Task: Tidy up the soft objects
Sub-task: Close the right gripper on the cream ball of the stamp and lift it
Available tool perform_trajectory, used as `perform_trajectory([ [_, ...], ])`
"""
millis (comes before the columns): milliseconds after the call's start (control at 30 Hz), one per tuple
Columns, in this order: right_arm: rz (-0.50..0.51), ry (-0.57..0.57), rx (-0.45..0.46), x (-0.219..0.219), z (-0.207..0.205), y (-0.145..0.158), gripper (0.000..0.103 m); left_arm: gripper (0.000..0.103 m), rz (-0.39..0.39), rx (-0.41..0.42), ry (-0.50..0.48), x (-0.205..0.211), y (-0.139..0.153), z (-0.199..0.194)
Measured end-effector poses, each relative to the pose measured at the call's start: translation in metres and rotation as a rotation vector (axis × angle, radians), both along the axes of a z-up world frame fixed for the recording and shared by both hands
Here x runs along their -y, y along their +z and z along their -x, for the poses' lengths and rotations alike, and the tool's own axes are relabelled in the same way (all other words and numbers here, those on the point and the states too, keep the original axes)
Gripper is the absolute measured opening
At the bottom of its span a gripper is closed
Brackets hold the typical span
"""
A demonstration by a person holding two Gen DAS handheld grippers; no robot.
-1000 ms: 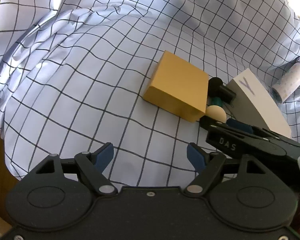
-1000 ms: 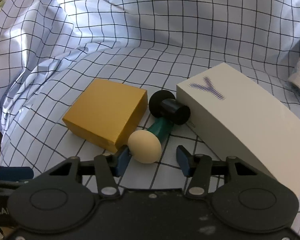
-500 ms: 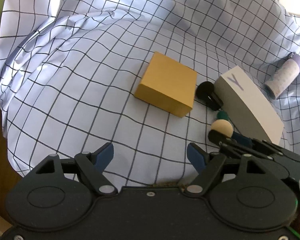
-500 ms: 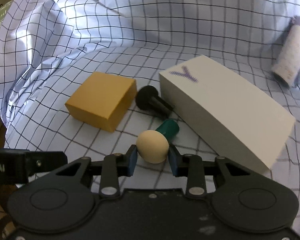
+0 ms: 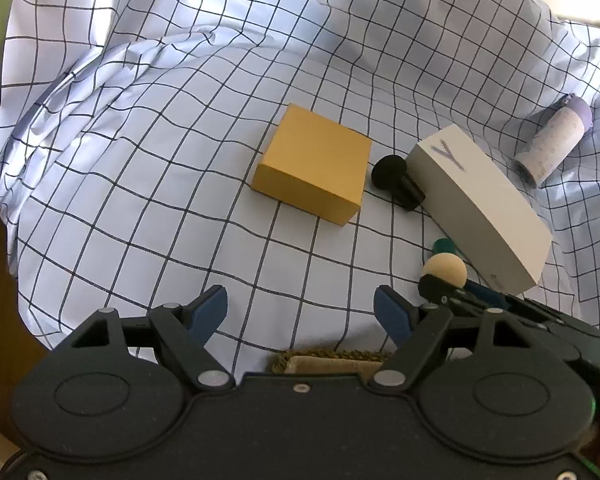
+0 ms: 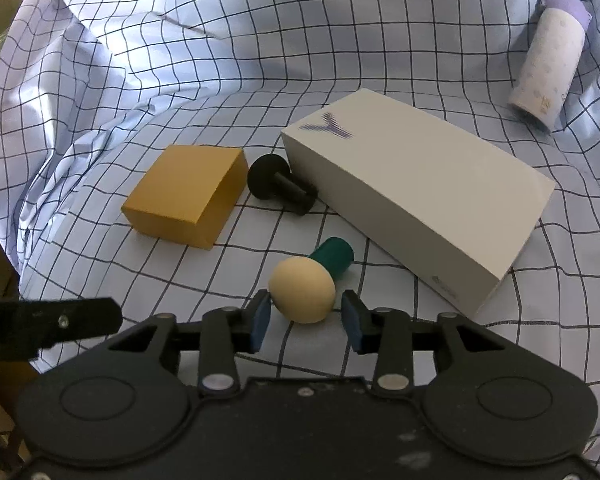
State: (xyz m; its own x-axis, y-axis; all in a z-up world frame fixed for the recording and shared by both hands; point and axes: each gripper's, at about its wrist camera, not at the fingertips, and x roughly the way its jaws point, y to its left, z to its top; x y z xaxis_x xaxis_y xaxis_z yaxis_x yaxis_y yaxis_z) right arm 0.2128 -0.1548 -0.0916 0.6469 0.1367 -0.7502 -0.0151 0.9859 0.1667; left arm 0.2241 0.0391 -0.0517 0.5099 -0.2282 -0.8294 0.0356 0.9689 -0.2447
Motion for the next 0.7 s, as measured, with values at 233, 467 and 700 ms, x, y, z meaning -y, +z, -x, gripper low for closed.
perform_trajectory([
  [233, -0.007, -0.012, 0.005, -0.001, -0.005, -0.001, 0.052, 0.076, -0.014, -0.005, -0.003, 0.002, -0.002, -0.001],
  [467, -0.019, -0.017, 0.006, -0.001, -0.008, -0.003, 0.052, 0.076, -0.031, -0.011, -0.008, 0.006, -0.004, -0.005],
  [700, -0.031, 0.012, 0.021, -0.002, -0.004, -0.003, 0.034, 0.076, -0.053, -0.004, -0.023, 0.014, -0.003, -0.012],
])
